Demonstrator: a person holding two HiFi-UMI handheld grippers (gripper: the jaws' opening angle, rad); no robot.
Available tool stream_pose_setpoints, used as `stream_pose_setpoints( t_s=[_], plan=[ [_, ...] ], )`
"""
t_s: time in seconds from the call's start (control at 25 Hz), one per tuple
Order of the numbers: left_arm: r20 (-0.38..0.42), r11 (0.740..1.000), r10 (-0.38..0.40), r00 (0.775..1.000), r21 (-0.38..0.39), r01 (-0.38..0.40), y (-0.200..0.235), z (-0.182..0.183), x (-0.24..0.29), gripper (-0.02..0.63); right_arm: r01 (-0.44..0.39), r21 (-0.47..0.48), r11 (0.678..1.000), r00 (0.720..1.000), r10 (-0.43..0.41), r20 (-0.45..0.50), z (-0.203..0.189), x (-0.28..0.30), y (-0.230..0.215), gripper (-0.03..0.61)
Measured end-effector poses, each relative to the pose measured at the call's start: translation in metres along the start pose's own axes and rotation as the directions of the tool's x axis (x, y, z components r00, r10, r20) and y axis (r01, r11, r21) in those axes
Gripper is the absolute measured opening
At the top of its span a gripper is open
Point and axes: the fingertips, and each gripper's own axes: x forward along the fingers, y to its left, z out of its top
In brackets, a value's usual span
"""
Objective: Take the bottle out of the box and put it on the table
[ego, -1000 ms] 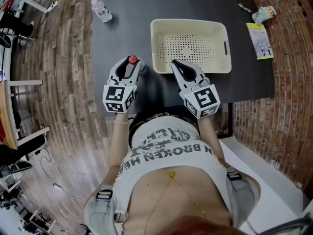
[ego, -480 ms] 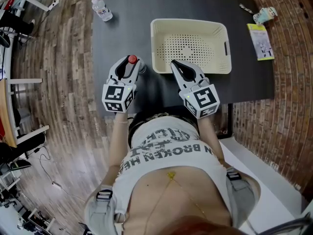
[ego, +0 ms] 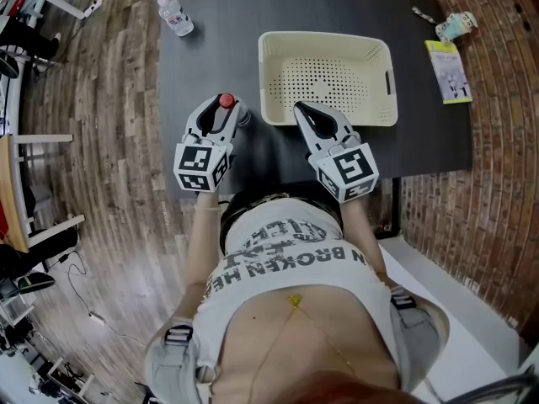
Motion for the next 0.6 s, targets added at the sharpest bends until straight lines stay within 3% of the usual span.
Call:
stream_pose_setpoints(
  t_s=[0.36,0.6],
  plan=[
    [0.008,0.999,-0.005,1.0,0.038,0.004,-0.005,0.002,-0.001,0.166,-0.01,0.0,1.0,1.0,0.01,0.018,0.002,-0.009,-0.005,0.009],
    [0.064,0.995,0.049,0.997,0.085,-0.055,-0.009,0.026,-0.014,0.17,-0.02,-0.023,1.0,0.999,0.021,0.044,0.008,-0.021,-0.015,0.01]
  ],
)
